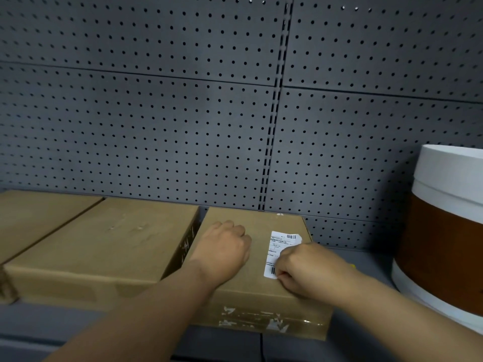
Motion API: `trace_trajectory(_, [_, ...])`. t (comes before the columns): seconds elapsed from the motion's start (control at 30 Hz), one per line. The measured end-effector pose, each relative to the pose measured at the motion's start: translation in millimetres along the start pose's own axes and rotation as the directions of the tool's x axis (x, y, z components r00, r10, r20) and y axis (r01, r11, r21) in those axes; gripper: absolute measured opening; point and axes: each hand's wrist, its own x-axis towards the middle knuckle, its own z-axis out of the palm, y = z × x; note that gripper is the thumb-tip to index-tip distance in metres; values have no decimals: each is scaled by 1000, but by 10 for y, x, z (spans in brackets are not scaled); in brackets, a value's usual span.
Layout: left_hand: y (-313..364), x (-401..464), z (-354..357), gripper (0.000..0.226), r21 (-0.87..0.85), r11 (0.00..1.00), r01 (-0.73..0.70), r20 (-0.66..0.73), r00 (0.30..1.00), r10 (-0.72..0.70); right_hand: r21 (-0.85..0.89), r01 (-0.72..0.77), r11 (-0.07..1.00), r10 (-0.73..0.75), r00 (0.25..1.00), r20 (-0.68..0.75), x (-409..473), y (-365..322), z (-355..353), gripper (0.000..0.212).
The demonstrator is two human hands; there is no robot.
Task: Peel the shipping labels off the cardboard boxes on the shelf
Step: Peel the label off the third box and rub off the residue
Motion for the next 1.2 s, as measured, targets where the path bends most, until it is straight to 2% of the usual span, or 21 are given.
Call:
trace_trajectory(0.13, [-15,11,60,15,24,999,-26,0,1000,26,89,-13,996,19,998,-64,0,23,24,23])
trace_trajectory(0.27, [10,-17,35,32,16,1000,5,-13,1000,-5,190,-43,981,59,995,-83,27,62,29,20])
trace_trajectory(0.57, [12,-9,25,34,23,1000,5,21,1000,-5,254,-70,965,89,994,-64,62,69,10,16])
trace_trajectory(0.77, [1,-7,14,33,8,1000,-5,33,999,5,363,-155,919,165,986,2,68,82,-1,13])
trace_trajectory(0.87, [-8,-18,21,33,-13,1000,-3,34,999,3,551,-299,779,303,949,88,109,166,7,29])
trace_trajectory(0.93, [-11,-21,22,33,-10,1000,-7,26,1000,8,688,-398,607,456,883,108,110,278,16,29])
trace_trajectory(1.0, [-10,-27,27,32,-14,1000,-9,18,1000,9,796,-426,431,545,825,146,79,353,42,29])
trace_trajectory(1.07, [-18,-26,45,29,-27,999,-16,7,1000,17,862,-418,287,547,810,211,52,357,62,24])
trace_trajectory(1.13, [-27,-18,58,24,-39,999,-33,-11,999,33,892,-409,193,503,822,268,39,321,34,19])
trace_trajectory(1.2, [-31,-15,70,24,-50,998,-31,-16,999,31,888,-402,223,459,847,268,33,278,-11,20])
